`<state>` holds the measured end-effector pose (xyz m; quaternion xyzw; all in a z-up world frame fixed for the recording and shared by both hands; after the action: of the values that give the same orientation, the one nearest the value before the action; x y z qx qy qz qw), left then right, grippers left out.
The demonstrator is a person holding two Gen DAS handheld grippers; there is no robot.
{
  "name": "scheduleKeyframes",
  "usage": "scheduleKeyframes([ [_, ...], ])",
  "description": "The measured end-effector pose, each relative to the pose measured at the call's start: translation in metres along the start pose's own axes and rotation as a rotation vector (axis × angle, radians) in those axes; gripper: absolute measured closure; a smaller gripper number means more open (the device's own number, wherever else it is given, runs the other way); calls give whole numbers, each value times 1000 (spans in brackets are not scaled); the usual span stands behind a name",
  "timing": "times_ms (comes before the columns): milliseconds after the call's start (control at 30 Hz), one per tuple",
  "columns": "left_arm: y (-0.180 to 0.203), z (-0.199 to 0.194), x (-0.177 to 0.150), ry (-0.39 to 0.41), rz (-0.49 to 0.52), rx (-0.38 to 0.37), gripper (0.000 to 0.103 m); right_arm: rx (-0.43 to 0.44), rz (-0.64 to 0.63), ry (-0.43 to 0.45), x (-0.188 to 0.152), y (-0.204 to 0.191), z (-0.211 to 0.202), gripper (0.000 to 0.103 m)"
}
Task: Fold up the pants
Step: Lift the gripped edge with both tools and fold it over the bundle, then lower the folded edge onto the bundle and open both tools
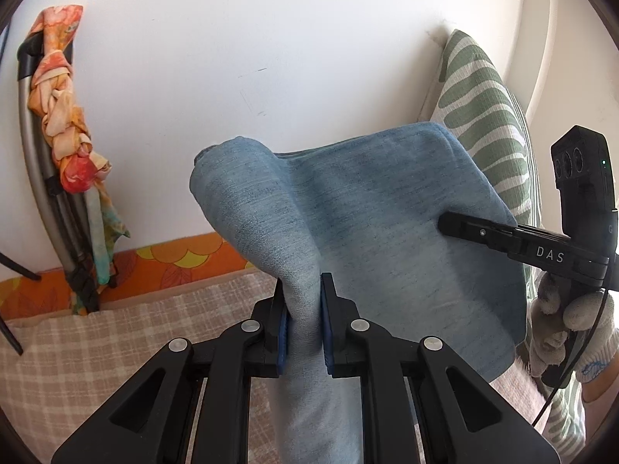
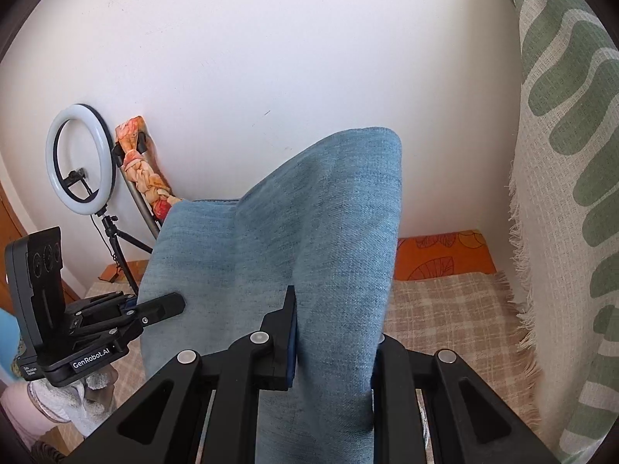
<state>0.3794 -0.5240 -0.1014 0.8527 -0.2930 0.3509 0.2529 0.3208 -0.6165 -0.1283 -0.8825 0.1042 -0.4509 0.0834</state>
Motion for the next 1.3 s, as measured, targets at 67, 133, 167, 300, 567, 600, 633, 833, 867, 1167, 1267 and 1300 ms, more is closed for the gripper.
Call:
scheduleKeyframes([
  [67, 2, 13, 6, -2, 3, 4, 91, -10, 0, 5, 8, 9, 8, 88],
  [133, 2, 26, 12, -2, 9, 9, 91, -25, 1, 6, 13, 18, 18, 88],
  [167, 2, 32, 14, -4, 11, 12, 91, -28, 0, 5, 16, 22, 24, 88],
  [300, -4, 57, 18, -14, 9, 24, 91, -34, 22, 3, 18, 42, 50, 88],
  [567, -28, 97, 13, -44, 2, 67, 91, -62, 31, -52, 10, 66, 112, 88],
  [600, -31, 101, 13, -49, -4, 69, 91, -70, 34, -63, 8, 68, 118, 88],
  [633, -35, 104, 11, -57, -11, 71, 91, -79, 32, -75, 6, 71, 123, 88],
  [833, -57, 117, -1, -119, -53, 125, 84, -227, 15, -132, 3, 91, 144, 67],
  [867, -62, 115, -2, -120, -58, 147, 84, -257, 29, -126, 5, 96, 141, 64],
  [1167, -79, 87, 5, -78, -43, 202, 84, -300, 17, -57, 13, 88, 103, 53],
  [1267, -70, 77, 7, -65, -21, 201, 84, -293, 22, -45, 10, 80, 90, 52],
  [1300, -67, 72, 7, -61, -15, 200, 84, -295, 21, -43, 10, 77, 86, 52],
])
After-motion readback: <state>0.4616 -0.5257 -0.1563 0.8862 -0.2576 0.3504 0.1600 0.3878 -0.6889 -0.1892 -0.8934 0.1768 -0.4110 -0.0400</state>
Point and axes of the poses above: each gripper's, at about its wrist camera, not at the fingertips, and z roughly the way its jaws point, y to its right, x to its top, the point moved 10 cm from there along z, roughly the way its jaws point, and after that the axes turned 2 degrees about -z, right-handed, at the moved point
